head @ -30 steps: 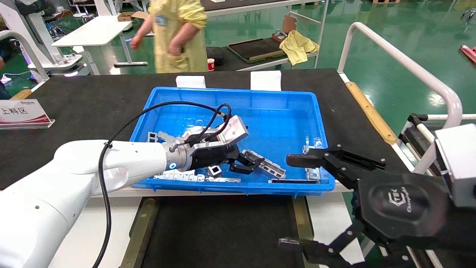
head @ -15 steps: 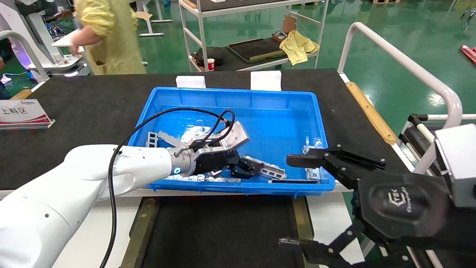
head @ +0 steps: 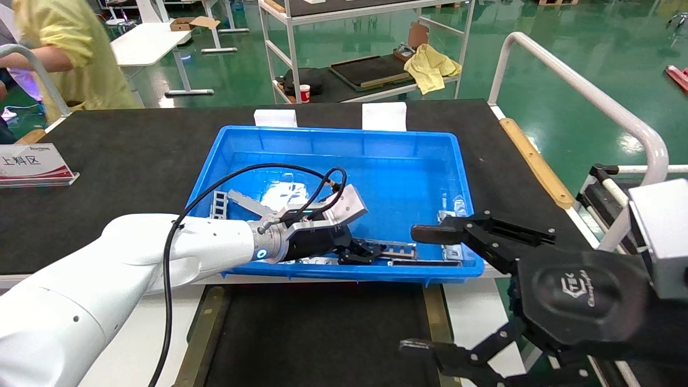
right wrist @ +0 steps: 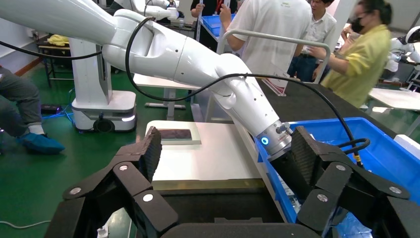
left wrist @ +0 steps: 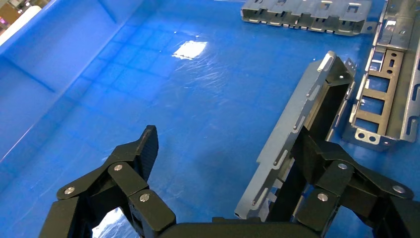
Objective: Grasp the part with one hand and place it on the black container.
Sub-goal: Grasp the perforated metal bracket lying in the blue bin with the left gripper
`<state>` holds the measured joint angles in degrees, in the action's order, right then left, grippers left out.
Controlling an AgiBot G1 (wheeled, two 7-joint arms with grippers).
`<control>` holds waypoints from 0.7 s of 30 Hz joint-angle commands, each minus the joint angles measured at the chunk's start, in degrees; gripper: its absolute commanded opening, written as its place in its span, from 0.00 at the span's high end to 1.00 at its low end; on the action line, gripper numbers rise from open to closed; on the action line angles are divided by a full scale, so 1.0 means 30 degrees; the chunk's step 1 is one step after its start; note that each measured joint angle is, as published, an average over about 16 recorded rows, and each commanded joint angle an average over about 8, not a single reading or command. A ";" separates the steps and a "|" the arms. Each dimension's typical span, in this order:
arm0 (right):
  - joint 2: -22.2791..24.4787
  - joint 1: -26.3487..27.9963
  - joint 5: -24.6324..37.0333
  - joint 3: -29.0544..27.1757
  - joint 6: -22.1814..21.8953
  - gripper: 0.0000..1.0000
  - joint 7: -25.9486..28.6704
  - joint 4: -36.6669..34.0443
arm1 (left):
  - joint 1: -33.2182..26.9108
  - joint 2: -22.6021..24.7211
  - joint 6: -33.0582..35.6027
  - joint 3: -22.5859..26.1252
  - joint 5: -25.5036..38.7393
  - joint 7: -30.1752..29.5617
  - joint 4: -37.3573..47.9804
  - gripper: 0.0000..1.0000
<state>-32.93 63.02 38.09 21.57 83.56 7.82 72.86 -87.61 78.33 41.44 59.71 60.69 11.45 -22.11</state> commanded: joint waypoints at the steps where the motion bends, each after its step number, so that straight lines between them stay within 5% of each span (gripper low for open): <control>1: 0.0000 0.0000 0.0000 0.0000 0.0000 1.00 0.0000 0.0000 | -0.0021 -0.0004 -0.0054 0.0262 -0.0214 -0.0043 -0.0030 1.00; 21: 0.0002 0.0001 -0.0003 0.0004 -0.0002 1.00 -0.0002 0.0000 | -0.0303 -0.0022 -0.0640 0.2240 -0.2066 -0.0001 -0.0038 1.00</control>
<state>-32.93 63.02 38.09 21.58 83.56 7.81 72.86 -88.49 78.26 39.56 66.40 54.52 11.45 -22.18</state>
